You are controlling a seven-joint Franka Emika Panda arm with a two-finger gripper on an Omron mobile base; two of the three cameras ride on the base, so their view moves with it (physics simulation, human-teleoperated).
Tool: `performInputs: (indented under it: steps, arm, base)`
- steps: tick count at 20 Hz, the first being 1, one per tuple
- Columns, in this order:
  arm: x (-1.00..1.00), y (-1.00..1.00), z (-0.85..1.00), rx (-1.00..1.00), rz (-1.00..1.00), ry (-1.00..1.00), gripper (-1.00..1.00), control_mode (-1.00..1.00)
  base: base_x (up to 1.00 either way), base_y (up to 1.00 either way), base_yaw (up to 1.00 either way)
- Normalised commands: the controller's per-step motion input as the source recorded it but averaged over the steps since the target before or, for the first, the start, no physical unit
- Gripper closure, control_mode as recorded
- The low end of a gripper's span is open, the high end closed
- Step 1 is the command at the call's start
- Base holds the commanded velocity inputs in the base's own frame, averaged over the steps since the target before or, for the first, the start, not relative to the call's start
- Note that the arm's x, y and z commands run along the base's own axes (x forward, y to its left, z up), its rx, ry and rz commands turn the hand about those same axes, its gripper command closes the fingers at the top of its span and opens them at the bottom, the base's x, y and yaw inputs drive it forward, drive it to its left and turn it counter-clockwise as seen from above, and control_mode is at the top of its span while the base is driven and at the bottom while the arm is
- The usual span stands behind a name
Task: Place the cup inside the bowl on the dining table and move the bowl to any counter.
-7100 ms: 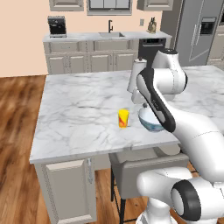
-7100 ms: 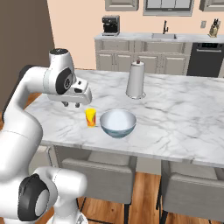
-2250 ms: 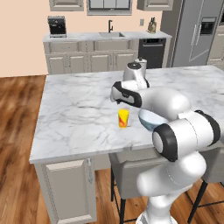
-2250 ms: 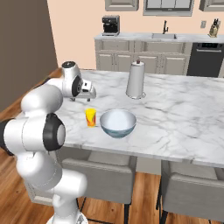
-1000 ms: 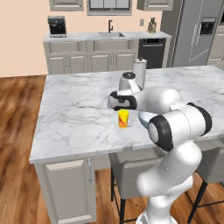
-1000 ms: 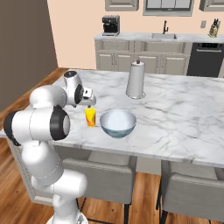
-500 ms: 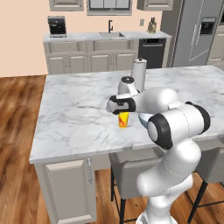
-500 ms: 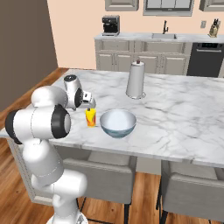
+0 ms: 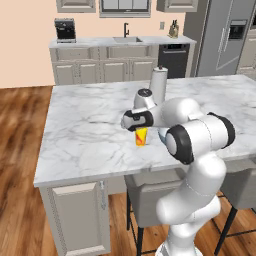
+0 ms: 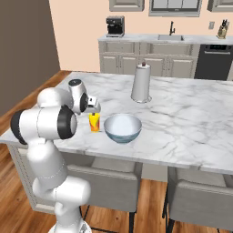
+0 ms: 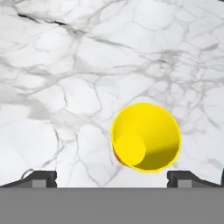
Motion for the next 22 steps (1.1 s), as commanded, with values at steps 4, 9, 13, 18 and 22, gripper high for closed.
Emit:
performInputs:
  steps: [4, 9, 13, 18, 22]
  arm:
    - [0.11, 0.0, -0.07, 0.0, 0.0, 0.01, -1.0, -1.0]
    - [0.07, 0.0, -0.13, 0.0, 0.0, 0.0, -1.0, -1.0]
    - [0.06, 0.0, -0.16, 0.0, 0.0, 0.0, -1.0, -1.0]
    - [0.09, 0.0, -0.19, 0.0, 0.0, 0.0, -1.0, -1.0]
    - [0.09, 0.0, -0.17, 0.0, 0.0, 0.0, -1.0, -1.0]
  base:
    - [0.0, 0.0, 0.0]
    - [0.0, 0.0, 0.0]
    - [0.0, 0.0, 0.0]
    - [0.0, 0.0, 0.0]
    - [0.0, 0.0, 0.0]
